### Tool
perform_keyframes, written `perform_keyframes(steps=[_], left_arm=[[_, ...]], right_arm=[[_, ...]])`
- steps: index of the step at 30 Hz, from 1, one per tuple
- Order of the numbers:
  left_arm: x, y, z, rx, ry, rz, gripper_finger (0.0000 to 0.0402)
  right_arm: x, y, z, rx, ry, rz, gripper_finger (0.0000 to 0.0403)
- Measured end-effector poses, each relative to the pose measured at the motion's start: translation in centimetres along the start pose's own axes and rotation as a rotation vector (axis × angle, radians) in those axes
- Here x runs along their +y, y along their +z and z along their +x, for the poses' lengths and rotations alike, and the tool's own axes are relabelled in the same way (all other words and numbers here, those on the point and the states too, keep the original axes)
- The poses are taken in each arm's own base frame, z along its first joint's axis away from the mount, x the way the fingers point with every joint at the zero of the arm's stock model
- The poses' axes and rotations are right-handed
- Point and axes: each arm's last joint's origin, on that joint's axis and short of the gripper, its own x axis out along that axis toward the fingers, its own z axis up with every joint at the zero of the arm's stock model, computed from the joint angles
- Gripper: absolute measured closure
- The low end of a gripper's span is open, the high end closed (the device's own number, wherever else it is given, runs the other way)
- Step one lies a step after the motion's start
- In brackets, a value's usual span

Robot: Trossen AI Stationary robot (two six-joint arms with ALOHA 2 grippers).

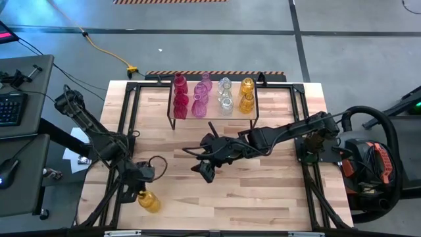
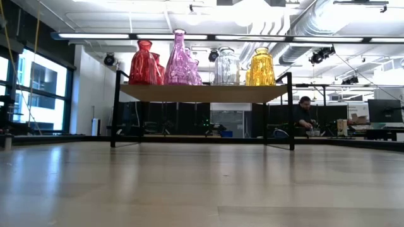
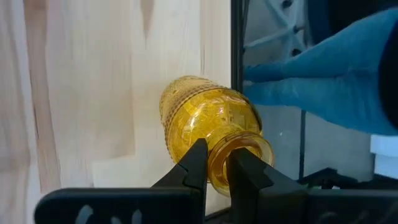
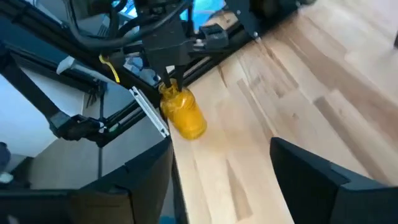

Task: Sort vases onto shelf
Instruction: Put the yellow vase on the shelf aligned with the other yellow vases

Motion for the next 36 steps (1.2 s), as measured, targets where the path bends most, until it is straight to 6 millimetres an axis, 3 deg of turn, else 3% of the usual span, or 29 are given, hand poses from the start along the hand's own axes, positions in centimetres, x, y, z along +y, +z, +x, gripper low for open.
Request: perform_keyframes(steps=[5, 14, 22, 36], left_arm=[[0.4, 1.2, -0.9, -0.085, -0.038, -0.016, 0.0376], [0.9, 2.5, -2.6, -0.222, -0.101, -0.003, 0.0376], [1.7, 3.6, -3.3, -0.301, -0.101, 0.002, 0.0372], [2.5, 4.9, -3.9, -0.397, -0.071, 0.021, 0.0373]], right_arm=[[0.0, 0.1, 0.9, -0.045, -0.008, -0.063, 0.0146], [-0.9, -1.5, 5.5, -0.027, -0.020, -0.163, 0.0146], [-0.5, -1.1, 7.6, -0.148, 0.073, -0.255, 0.0146], [-0.2, -1.0, 8.6, -0.206, 0.140, -0.234, 0.0146]])
